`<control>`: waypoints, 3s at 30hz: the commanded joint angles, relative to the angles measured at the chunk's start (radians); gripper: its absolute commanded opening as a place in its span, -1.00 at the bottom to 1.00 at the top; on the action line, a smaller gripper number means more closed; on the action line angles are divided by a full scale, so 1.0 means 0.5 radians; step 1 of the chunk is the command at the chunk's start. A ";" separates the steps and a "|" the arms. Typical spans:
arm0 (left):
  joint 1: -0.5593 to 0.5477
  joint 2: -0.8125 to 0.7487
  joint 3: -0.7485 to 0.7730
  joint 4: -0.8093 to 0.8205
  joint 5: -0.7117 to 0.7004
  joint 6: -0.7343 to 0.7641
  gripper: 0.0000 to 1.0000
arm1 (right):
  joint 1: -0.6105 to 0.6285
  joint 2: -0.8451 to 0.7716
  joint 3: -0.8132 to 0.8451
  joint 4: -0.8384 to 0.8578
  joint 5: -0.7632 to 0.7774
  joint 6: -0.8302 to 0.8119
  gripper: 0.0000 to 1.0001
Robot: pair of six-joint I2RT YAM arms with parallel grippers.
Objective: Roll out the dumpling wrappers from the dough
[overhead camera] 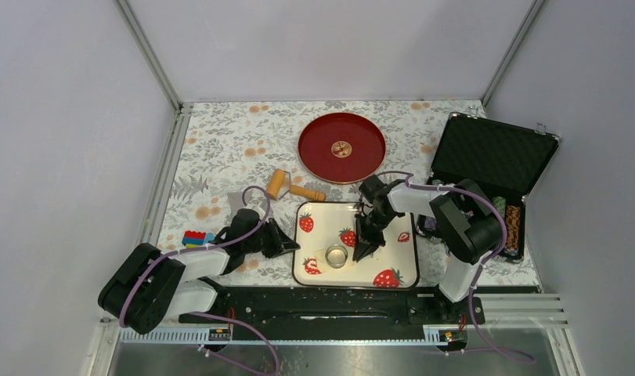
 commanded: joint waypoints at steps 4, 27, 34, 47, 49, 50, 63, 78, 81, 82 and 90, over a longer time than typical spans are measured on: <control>-0.041 0.061 -0.071 -0.157 -0.053 0.004 -1.00 | 0.007 -0.135 0.151 -0.147 0.380 -0.140 -0.84; -0.044 0.076 -0.061 -0.182 -0.077 0.020 -1.00 | -0.016 -0.300 0.287 -0.277 0.444 -0.181 -0.81; -0.044 0.084 -0.059 -0.172 -0.070 0.023 -1.00 | -0.022 -0.363 0.244 -0.326 0.527 -0.167 -0.25; -0.044 0.052 -0.068 -0.165 -0.071 0.020 -1.00 | -0.191 -0.354 -0.240 0.185 0.134 0.112 -0.17; -0.044 0.044 -0.073 -0.162 -0.072 0.015 -1.00 | -0.194 -0.342 -0.284 0.263 0.119 0.144 -0.18; -0.044 0.045 -0.077 -0.162 -0.072 0.016 -1.00 | -0.196 -0.335 -0.305 0.305 0.095 0.169 -0.17; -0.044 0.042 -0.078 -0.151 -0.064 0.015 -1.00 | -0.196 -0.133 -0.279 0.491 0.049 0.304 -0.40; -0.044 0.037 -0.080 -0.151 -0.068 0.016 -1.00 | -0.196 -0.188 -0.012 0.174 0.261 0.122 -0.78; -0.044 0.038 -0.080 -0.149 -0.070 0.017 -1.00 | -0.196 -0.202 0.052 0.123 0.264 0.107 -0.77; -0.044 0.038 -0.081 -0.151 -0.071 0.017 -1.00 | -0.196 -0.203 0.072 0.108 0.266 0.101 -0.77; -0.047 0.052 -0.081 -0.152 -0.072 0.032 -1.00 | -0.196 -0.151 0.205 0.033 0.270 0.063 -0.75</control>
